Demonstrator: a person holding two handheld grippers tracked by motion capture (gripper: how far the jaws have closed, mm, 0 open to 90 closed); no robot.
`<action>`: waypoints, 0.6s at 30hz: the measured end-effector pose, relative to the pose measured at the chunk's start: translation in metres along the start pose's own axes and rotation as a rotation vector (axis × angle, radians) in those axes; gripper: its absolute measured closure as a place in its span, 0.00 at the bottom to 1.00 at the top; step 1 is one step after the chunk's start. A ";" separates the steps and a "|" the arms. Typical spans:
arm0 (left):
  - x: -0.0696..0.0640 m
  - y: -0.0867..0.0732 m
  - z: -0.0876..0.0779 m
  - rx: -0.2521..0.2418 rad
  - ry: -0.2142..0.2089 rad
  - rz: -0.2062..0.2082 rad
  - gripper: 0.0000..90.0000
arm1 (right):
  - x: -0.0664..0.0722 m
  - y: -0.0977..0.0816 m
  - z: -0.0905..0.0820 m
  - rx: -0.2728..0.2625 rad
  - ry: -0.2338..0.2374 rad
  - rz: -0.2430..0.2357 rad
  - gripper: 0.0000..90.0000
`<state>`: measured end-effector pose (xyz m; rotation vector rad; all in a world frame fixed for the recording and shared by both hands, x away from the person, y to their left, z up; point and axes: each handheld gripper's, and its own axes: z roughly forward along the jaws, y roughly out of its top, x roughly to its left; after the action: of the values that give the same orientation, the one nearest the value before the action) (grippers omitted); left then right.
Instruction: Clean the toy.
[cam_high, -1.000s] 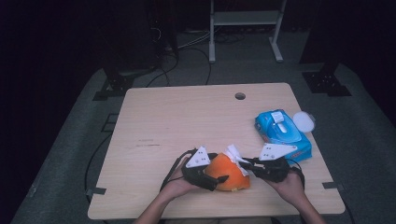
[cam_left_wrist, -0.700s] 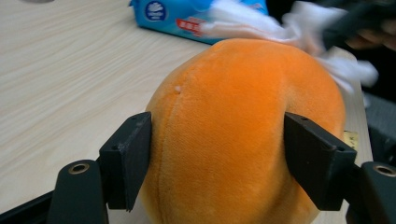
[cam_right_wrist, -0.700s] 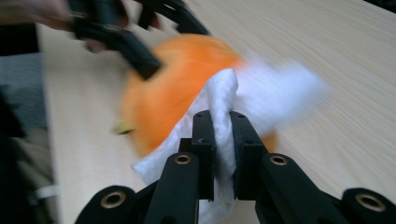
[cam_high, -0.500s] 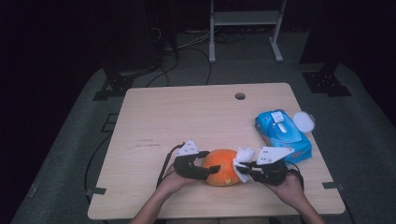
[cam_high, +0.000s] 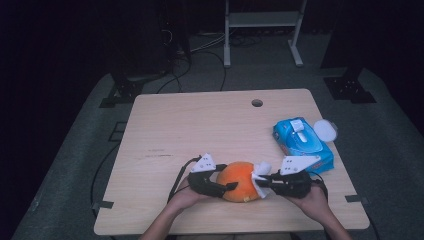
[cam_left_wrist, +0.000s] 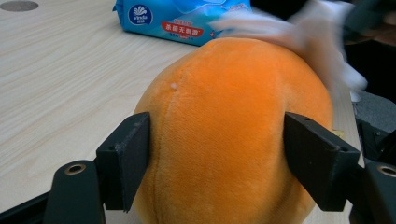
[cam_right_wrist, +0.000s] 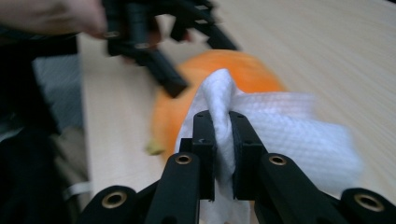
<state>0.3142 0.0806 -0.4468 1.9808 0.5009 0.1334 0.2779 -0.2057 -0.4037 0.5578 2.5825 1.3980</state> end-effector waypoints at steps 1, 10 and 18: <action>0.000 0.000 0.000 0.003 0.001 0.006 0.28 | 0.004 0.001 0.003 0.010 -0.002 -0.018 0.91; -0.002 0.000 0.001 0.004 0.004 0.009 0.28 | -0.003 -0.001 0.000 0.005 -0.069 -0.025 0.80; -0.006 0.001 0.003 0.013 -0.012 0.052 0.27 | -0.028 -0.012 0.007 -0.022 0.027 0.108 0.68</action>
<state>0.3095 0.0756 -0.4467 2.0068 0.4435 0.1516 0.3027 -0.2171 -0.4192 0.6897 2.5902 1.4749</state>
